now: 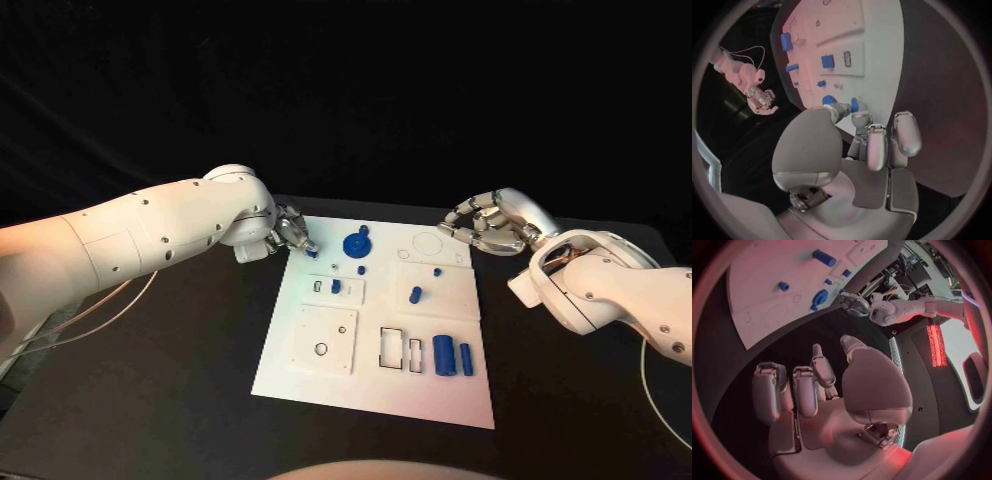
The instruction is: Assemble the parts on the task board
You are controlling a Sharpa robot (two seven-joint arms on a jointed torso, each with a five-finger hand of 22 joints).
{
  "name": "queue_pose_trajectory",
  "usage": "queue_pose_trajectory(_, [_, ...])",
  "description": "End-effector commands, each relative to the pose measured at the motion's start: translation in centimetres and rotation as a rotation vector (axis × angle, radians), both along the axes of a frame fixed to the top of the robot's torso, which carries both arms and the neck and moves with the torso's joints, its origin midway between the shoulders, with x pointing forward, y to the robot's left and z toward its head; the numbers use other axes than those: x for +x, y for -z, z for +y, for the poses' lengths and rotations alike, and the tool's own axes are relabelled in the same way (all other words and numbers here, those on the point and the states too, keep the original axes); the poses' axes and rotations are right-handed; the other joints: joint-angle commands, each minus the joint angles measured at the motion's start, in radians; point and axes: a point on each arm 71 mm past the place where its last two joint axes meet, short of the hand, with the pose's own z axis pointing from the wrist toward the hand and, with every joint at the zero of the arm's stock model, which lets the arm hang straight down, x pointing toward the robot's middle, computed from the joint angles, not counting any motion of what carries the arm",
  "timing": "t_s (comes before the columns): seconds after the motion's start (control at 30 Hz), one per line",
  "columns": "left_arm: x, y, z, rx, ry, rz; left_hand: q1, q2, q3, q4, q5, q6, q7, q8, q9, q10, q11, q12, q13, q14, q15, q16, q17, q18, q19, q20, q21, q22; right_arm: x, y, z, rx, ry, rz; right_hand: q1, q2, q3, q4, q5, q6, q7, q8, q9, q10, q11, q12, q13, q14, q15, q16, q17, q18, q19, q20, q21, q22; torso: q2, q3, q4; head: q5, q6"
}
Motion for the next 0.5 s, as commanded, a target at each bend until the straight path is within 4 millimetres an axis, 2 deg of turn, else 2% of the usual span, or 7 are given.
queue_pose_trajectory(0.03, [-0.7,-0.1,-0.3,-0.093,-0.018,0.024,-0.017,-0.001,0.156,-0.145,0.004,-0.002,-0.004,0.037,0.081,0.008,0.000,0.007,0.001,0.079,-0.007,0.004,0.163,0.001,0.007,-0.001,0.008,0.003,-0.1,0.1,0.1,-0.006,-0.014,0.003,0.009,0.003,-0.004,-0.003,0.005,-0.005,0.000,0.006,0.001,-0.005,-0.003,-0.002,-0.001,0.059,-0.007,-0.005,0.068,0.015,0.022,-0.008,-0.005,0.169,-0.003,0.0009,0.0037,0.003,-0.003])
queue_pose_trajectory(0.2, [-1.8,-0.4,-0.2,-0.123,-0.013,0.015,-0.031,-0.006,0.171,-0.151,0.005,0.000,-0.006,0.045,0.084,0.014,-0.002,0.014,0.007,0.080,-0.008,0.005,0.165,0.000,0.012,-0.002,0.011,0.011,-0.1,0.1,0.0,-0.007,-0.013,0.004,0.010,0.003,-0.004,-0.003,0.006,-0.005,0.000,0.006,0.001,-0.005,-0.003,-0.002,-0.001,0.059,-0.007,-0.005,0.068,0.015,0.022,-0.008,-0.005,0.169,-0.007,0.0009,0.0069,0.001,-0.005])
queue_pose_trajectory(0.27, [-2.3,-0.5,-0.3,-0.129,-0.007,0.005,-0.039,-0.010,0.182,-0.157,0.006,0.000,-0.007,0.050,0.085,0.017,-0.003,0.017,0.010,0.080,-0.009,0.005,0.165,0.000,0.013,-0.003,0.012,0.013,-0.1,0.1,0.0,-0.007,-0.014,0.005,0.010,0.003,-0.004,-0.003,0.006,-0.005,0.000,0.006,0.001,-0.005,-0.003,-0.002,-0.001,0.059,-0.007,-0.005,0.068,0.015,0.022,-0.008,-0.005,0.169,-0.006,0.0010,0.0071,0.005,-0.007])
queue_pose_trajectory(0.37, [-3.0,-0.5,-0.3,-0.129,0.002,-0.020,-0.066,-0.029,0.228,-0.174,0.009,0.003,-0.011,0.069,0.088,0.024,-0.007,0.022,0.010,0.081,-0.012,0.006,0.167,-0.002,0.019,-0.006,0.018,0.024,-0.1,0.1,0.0,-0.007,-0.016,0.005,0.010,0.003,-0.004,-0.003,0.006,-0.005,0.000,0.006,0.001,-0.005,-0.003,-0.002,-0.001,0.059,-0.007,-0.005,0.068,0.015,0.022,-0.008,-0.005,0.169,-0.006,0.0014,0.0052,0.012,-0.013])
queue_pose_trajectory(0.5, [-3.8,-0.5,-0.4,-0.112,0.025,-0.065,-0.080,-0.039,0.247,-0.182,0.011,0.006,-0.013,0.078,0.088,0.032,-0.009,0.031,0.019,0.083,-0.014,0.009,0.172,-0.005,0.027,-0.008,0.024,0.037,-0.1,0.1,0.0,-0.007,-0.016,0.008,0.010,0.003,-0.004,-0.003,0.007,-0.005,0.000,0.006,0.001,-0.005,-0.003,-0.002,-0.001,0.059,-0.007,-0.005,0.067,0.015,0.021,-0.008,-0.006,0.168,-0.007,0.0002,0.0079,0.010,-0.016])
